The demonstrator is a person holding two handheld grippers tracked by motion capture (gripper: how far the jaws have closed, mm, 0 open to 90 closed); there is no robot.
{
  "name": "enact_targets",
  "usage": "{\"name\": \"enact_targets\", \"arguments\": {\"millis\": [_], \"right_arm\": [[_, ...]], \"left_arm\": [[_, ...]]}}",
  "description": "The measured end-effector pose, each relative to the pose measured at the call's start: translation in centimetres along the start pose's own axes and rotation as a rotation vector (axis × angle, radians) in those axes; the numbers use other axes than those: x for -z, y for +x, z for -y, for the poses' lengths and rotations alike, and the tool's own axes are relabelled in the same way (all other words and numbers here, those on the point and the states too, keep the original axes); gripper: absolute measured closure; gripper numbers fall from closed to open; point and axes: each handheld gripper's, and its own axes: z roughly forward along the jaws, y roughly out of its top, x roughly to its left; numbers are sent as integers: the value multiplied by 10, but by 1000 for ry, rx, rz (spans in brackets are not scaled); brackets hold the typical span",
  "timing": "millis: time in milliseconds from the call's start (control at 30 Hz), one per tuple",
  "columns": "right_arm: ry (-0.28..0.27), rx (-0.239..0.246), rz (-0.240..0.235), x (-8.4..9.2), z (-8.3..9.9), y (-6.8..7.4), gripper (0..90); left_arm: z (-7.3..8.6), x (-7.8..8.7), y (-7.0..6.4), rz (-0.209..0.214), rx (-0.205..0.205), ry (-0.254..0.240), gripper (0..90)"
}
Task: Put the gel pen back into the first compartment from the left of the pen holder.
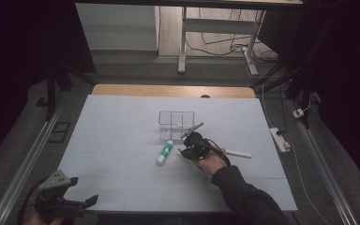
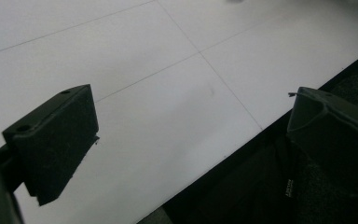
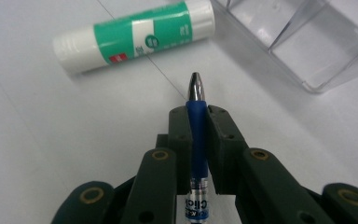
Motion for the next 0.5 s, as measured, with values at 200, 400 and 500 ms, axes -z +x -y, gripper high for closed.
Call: {"name": "enact_targets", "arguments": {"millis": [200,400,500], "right_arm": [[-41,42,-1,8,0,3,801],[-107,41,-6,23,-2,3,801],[-131,38,-10,27,-2,2,801]], "left_arm": [[0,0,0,2,0,-1,22],[0,0,0,3,0,-2,24],[0,0,0,6,-1,-1,26]]}}
